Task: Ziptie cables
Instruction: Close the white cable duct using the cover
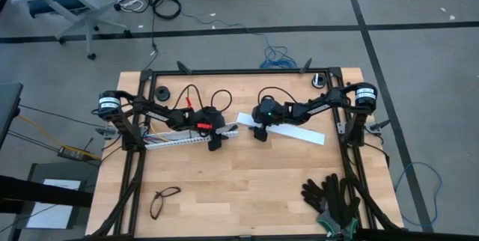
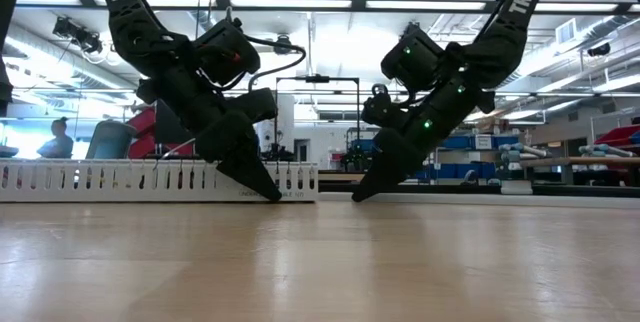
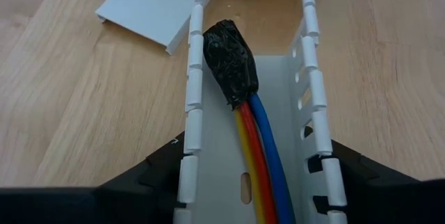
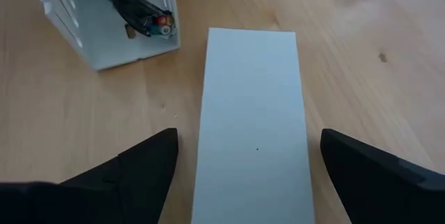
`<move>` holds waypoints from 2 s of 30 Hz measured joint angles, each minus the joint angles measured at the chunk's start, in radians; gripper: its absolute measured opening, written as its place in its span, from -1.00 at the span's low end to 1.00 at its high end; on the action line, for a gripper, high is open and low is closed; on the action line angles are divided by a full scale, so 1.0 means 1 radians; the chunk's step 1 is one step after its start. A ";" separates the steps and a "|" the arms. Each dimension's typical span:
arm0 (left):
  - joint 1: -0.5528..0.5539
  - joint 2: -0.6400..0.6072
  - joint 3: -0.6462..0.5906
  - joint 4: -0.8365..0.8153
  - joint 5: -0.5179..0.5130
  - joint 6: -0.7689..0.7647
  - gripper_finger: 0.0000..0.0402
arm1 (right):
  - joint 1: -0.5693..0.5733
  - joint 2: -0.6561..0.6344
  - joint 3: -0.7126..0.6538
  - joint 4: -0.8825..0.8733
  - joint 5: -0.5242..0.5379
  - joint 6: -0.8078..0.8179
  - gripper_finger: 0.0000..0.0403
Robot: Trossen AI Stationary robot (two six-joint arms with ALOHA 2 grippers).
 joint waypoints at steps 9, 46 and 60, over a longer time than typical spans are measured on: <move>0.000 0.000 0.000 0.001 -0.001 0.000 0.09 | -0.002 0.000 0.000 -0.006 -0.007 -0.004 0.43; 0.000 -0.001 0.001 -0.003 0.000 -0.019 0.09 | -0.002 0.001 -0.002 -0.008 -0.006 -0.048 -0.40; 0.000 -0.001 0.001 -0.005 0.000 -0.019 0.09 | -0.002 -0.038 -0.003 -0.016 -0.025 -0.052 0.07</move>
